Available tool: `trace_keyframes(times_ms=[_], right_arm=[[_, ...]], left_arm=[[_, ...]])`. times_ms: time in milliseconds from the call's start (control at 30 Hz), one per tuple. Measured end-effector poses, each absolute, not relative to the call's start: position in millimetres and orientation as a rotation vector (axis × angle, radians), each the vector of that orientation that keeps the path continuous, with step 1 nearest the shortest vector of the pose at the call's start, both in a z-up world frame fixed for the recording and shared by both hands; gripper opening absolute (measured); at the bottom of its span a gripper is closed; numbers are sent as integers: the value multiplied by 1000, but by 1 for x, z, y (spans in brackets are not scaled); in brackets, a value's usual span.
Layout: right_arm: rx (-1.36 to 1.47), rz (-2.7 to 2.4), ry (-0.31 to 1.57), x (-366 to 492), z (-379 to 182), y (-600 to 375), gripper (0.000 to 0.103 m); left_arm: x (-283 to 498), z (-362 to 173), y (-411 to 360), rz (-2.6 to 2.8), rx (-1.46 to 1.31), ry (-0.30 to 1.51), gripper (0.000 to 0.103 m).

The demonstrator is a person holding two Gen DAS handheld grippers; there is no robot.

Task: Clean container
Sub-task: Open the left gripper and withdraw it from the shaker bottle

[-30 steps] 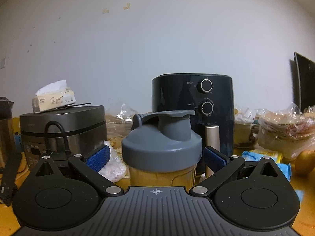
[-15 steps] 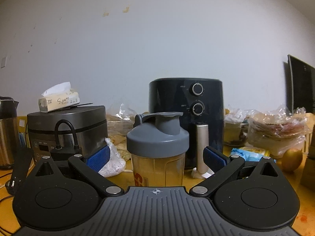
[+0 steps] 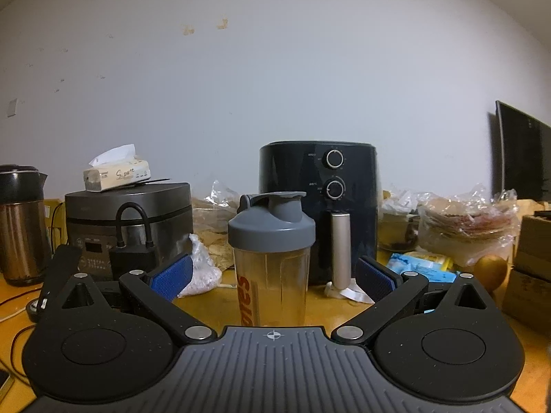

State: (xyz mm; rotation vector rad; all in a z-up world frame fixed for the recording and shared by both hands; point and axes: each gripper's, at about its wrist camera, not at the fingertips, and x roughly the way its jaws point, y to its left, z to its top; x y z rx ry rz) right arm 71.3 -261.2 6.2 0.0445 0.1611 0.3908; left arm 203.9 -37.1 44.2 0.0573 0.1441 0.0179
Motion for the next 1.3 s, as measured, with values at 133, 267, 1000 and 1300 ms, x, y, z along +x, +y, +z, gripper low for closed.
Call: trace_keyframes(times_ms=[133, 267, 1000, 1300], right_arm=[[41, 394, 160, 68, 7, -261, 19], [41, 395, 156, 64, 8, -261, 19], [42, 407, 152, 50, 10, -261, 19], [32, 395, 224, 65, 18, -259, 18]], left_arm=[[188, 47, -39, 24, 56, 135, 103], [173, 50, -40, 27, 39, 134, 103], [110, 40, -46, 25, 22, 187, 103], [118, 46, -52, 3, 22, 271, 103]])
